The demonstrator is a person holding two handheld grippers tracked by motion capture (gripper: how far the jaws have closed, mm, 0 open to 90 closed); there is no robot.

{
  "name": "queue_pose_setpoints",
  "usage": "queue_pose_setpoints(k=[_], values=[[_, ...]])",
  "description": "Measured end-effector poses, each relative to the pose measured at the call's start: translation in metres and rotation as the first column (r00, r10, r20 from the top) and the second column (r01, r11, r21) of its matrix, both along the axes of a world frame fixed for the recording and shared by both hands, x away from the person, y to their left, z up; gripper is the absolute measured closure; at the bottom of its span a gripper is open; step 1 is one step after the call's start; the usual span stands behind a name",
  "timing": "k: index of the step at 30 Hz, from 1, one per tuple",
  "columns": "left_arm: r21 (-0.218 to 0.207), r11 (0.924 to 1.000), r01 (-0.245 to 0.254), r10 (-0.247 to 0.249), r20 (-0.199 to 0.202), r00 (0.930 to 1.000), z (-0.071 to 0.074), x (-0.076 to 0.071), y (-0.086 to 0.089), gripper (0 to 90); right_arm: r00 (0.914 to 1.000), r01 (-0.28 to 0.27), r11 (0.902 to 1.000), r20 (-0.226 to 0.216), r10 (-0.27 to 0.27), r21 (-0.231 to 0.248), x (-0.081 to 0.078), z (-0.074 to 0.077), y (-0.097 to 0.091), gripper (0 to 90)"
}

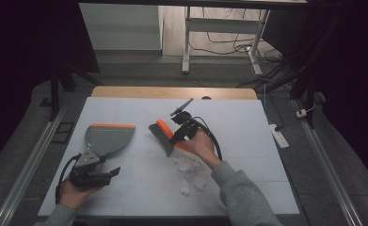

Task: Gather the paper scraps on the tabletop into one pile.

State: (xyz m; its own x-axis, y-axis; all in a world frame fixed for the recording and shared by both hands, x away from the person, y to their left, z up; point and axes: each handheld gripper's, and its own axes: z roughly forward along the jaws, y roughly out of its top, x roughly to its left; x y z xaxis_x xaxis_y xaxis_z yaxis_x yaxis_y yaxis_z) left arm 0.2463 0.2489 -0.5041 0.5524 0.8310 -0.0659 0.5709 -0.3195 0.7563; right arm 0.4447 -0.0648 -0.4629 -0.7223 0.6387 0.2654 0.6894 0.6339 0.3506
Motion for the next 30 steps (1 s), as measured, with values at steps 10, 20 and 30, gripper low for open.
queue_pose_setpoints(k=[10,20,30], values=[[0.002,1.0,0.004,-0.004,0.005,1.0,0.001,-0.001,-0.001,28.2,0.9894,-0.022,0.9982,0.144,0.014,0.057,-0.001,0.045,-0.028,71.0],[0.002,1.0,0.002,-0.002,0.002,1.0,0.0,0.0,0.0,28.2,0.9332,-0.102,0.9777,0.323,0.158,-0.183,0.039,0.04,-0.021,71.1],[0.002,1.0,-0.003,0.003,-0.003,1.0,-0.001,0.001,0.001,28.2,0.8834,-0.261,0.9076,0.298,0.362,-0.329,0.048,0.015,-0.014,71.1]])
